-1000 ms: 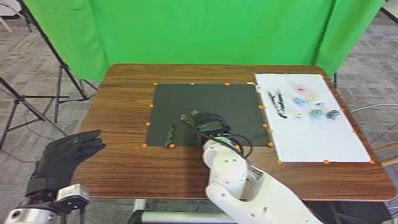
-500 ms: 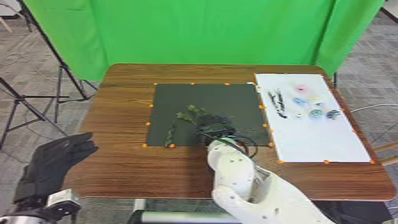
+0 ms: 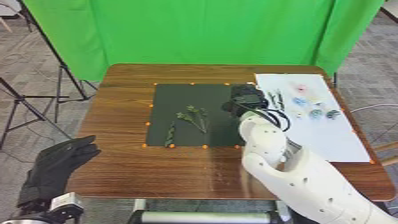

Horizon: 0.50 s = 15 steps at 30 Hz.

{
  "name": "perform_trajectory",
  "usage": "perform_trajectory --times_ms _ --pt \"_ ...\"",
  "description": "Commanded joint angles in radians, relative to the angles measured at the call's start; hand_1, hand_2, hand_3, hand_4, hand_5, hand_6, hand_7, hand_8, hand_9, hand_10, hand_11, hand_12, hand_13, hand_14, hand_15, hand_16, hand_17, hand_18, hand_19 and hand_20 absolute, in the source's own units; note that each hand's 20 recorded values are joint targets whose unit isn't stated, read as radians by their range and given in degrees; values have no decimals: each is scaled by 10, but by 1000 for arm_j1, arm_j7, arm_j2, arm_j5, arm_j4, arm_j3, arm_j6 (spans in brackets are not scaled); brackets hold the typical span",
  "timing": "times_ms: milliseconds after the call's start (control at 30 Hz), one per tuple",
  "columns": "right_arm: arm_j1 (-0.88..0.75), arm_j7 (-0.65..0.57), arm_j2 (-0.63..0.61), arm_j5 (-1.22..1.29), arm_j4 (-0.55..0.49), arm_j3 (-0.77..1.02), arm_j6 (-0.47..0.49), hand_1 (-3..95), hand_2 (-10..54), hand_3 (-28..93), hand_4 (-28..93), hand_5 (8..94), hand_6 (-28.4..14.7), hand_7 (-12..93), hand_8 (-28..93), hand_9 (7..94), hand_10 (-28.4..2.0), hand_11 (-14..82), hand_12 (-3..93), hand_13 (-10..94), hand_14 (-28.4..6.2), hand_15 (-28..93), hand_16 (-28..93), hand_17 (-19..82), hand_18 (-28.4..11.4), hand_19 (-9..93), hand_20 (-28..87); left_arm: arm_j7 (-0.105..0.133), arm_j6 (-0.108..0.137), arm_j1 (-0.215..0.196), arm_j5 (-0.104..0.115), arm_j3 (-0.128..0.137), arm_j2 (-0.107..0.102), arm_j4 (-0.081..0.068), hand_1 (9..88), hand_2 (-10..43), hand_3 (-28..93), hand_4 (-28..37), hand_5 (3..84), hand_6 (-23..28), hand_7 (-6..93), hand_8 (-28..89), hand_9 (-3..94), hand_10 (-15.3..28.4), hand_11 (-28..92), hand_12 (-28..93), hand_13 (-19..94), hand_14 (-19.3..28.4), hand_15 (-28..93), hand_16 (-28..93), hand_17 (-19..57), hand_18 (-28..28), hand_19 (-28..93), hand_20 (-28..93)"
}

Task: Arrange flowers

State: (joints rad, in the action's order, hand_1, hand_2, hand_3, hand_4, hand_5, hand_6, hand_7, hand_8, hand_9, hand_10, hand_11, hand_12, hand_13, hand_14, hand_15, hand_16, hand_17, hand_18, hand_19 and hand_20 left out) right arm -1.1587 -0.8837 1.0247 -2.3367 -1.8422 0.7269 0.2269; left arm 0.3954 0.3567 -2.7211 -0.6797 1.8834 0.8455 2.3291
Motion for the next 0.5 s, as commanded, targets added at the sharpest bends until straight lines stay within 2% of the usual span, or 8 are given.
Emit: perform_trajectory --times_ms 33,100,200,300,400,500 --pt "-21 10 43 13 -1 14 -4 244 33 751 -205 642 -219 214 -40 520 -284 467 295 537 -262 805 171 318 -284 903 -278 12 12 -13 11 -6 -1 -1 274 67 807 -190 513 160 176 -95 420 234 424 105 284 280 623 -131 -94 209 580 169" --pt "-22 30 59 -4 0 -19 -22 246 34 753 -207 643 -215 221 -42 522 -284 471 293 541 -257 804 170 317 -284 901 -278 16 13 -1 14 -14 -10 -7 275 66 807 -190 513 160 177 -95 420 234 424 105 284 281 623 -131 -94 208 580 169" --pt "-38 53 107 -26 13 -41 -5 253 34 756 -209 647 -203 235 -48 532 -284 479 286 553 -248 800 169 314 -284 899 -275 -1 0 30 8 -25 -16 -14 275 67 807 -191 513 160 176 -95 420 234 424 105 285 280 623 -131 -94 208 580 169" --pt "-46 70 141 -52 36 -60 3 259 32 762 -209 656 -194 245 -51 537 -284 487 282 562 -240 798 169 314 -284 897 -273 -4 -7 56 4 -39 -27 -21 275 67 806 -192 513 160 176 -95 420 235 424 104 284 280 623 -132 -94 208 580 169" --pt "-53 77 169 -66 59 -62 11 263 32 761 -212 662 -186 258 -55 544 -284 495 276 570 -234 793 169 313 -284 894 -267 -3 -3 58 6 -36 -26 -21 275 67 805 -192 513 161 176 -95 420 235 424 104 285 280 624 -131 -94 208 580 169" --pt "-58 73 182 -72 73 -57 15 265 32 761 -213 667 -179 266 -59 550 -284 503 273 578 -228 792 170 313 -284 892 -263 -17 -11 58 0 -28 -13 -20 275 67 806 -193 513 161 176 -95 420 235 424 104 285 280 624 -131 -94 208 580 169"
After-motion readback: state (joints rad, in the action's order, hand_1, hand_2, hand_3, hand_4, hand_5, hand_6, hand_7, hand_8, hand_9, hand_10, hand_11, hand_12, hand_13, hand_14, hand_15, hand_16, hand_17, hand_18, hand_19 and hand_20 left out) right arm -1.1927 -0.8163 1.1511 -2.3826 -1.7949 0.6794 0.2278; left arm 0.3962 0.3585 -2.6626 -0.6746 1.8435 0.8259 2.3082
